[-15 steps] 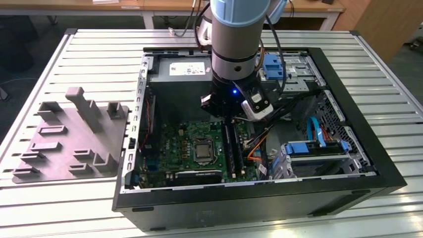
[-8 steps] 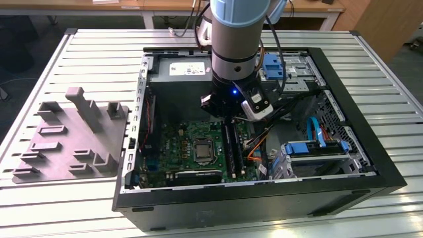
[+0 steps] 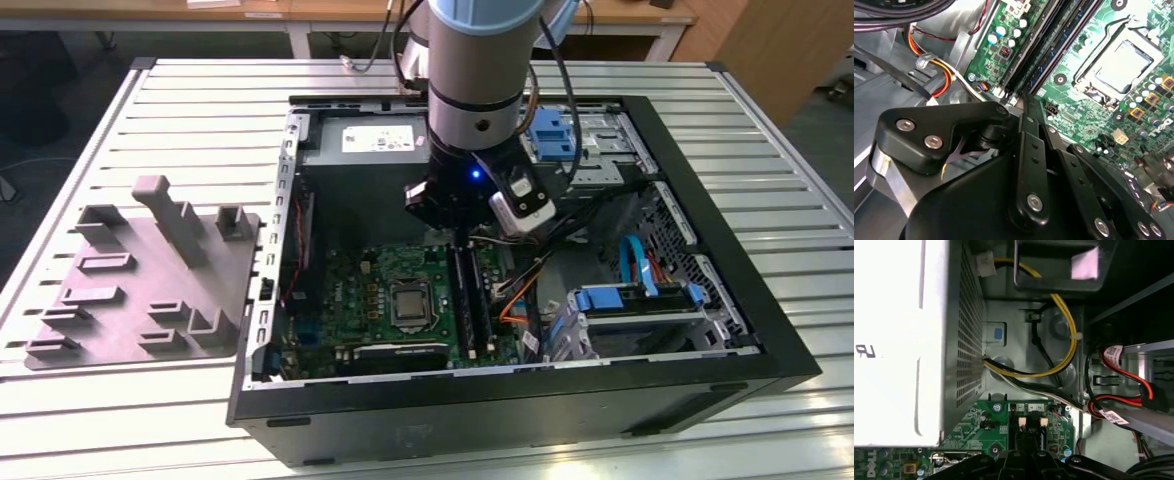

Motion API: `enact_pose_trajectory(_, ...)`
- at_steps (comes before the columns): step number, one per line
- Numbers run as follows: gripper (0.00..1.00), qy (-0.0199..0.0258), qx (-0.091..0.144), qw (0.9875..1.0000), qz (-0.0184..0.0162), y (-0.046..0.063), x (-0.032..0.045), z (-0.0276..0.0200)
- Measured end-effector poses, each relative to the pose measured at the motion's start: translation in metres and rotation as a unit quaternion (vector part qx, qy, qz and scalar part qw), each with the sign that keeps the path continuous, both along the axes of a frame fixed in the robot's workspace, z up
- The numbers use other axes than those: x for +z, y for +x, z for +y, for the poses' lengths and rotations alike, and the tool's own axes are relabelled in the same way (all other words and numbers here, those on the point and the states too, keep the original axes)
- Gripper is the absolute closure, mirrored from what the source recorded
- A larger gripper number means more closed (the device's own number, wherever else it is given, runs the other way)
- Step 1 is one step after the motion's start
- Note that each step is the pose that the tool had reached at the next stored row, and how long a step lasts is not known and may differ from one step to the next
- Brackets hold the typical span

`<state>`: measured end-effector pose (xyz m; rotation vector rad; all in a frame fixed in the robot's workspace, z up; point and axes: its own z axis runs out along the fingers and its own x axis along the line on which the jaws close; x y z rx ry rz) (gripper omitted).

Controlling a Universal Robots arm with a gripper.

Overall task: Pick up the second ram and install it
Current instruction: 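Press down the second ram until it locks into place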

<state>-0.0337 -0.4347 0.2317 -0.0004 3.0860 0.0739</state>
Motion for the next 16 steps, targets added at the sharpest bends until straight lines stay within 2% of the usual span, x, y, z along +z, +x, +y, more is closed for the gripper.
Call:
enact_pose_trajectory(3, 0.90, -0.0001, 0.000, 1.0000, 0.0001, 0.000, 0.0003, -0.0006)
enact_pose_trajectory(6, 0.90, 0.0000, 0.000, 1.0000, 0.0000, 0.000, 0.0002, -0.0047)
enact_pose_trajectory(9, 0.90, 0.0000, 0.000, 1.0000, 0.0000, 0.000, 0.0002, -0.0119)
enact_pose_trajectory(16, 0.90, -0.0001, 0.000, 1.0000, 0.0000, 0.000, 0.0002, -0.0331)
